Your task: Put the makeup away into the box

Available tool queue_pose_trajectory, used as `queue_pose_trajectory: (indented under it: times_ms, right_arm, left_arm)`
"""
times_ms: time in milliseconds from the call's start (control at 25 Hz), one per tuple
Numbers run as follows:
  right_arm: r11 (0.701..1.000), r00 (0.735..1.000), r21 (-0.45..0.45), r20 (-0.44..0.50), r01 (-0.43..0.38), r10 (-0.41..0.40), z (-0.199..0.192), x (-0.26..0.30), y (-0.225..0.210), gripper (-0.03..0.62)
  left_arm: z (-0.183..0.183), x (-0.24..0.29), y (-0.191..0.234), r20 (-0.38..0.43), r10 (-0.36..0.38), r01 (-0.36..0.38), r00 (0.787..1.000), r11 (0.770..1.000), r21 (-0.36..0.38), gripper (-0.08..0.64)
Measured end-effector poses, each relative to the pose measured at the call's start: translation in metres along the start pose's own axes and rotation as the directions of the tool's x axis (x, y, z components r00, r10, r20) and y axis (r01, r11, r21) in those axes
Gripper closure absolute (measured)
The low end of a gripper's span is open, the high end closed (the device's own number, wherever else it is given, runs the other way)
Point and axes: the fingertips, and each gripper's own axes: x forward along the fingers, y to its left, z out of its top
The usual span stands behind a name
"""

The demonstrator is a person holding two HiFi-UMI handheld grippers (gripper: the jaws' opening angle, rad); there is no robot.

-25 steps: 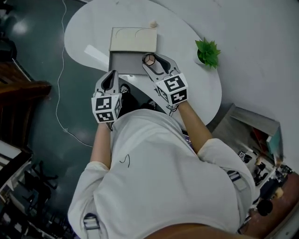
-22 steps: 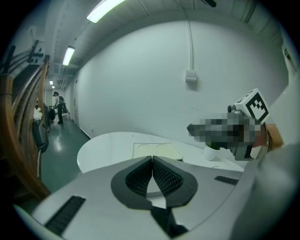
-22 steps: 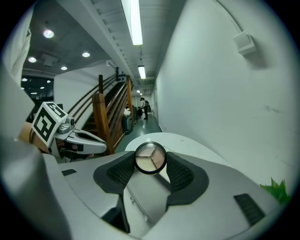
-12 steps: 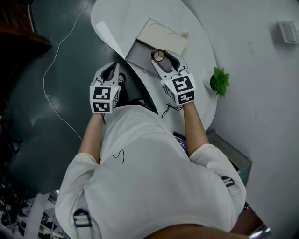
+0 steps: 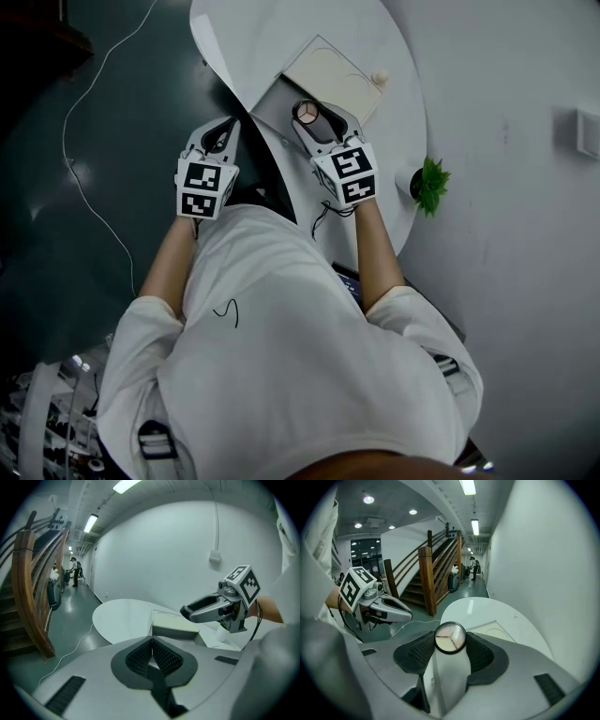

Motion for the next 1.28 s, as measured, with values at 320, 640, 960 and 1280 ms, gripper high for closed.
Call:
queue_pose_trajectory:
  times_ms: [320, 640, 960, 1280]
  right_arm:
    - [0.998, 0.99, -0.007, -0.121, -0.068, 0.066, -0.022, 0.047, -0.003, 0.38]
    - [0.992, 0.971, 0.028, -0.2, -0.125, 0.128, -0.037, 0.084, 0.003, 0.382]
    - [0.987, 0.943, 0.035, -0.291, -0.155, 0.158, -0.056, 0.107, -0.001, 0.38]
    - [0.98, 0.887, 0.026, -0.421, -0.199, 0.191, -0.08, 0.116, 0.0, 0.382]
  left_arm:
    - [-0.018, 0.022, 0.009, -0.048, -0.012, 0.008, 0.999, 0.998, -0.064, 0.54]
    - [-0.03, 0.032, 0.037, -0.094, -0.002, -0.006, 0.996, 0.996, -0.086, 0.54]
    - [-0.031, 0.048, 0.055, -0.123, -0.007, -0.006, 0.992, 0.994, -0.105, 0.54]
    - [-0.025, 0.063, 0.06, -0.149, -0.037, 0.025, 0.988, 0.996, -0.085, 0.54]
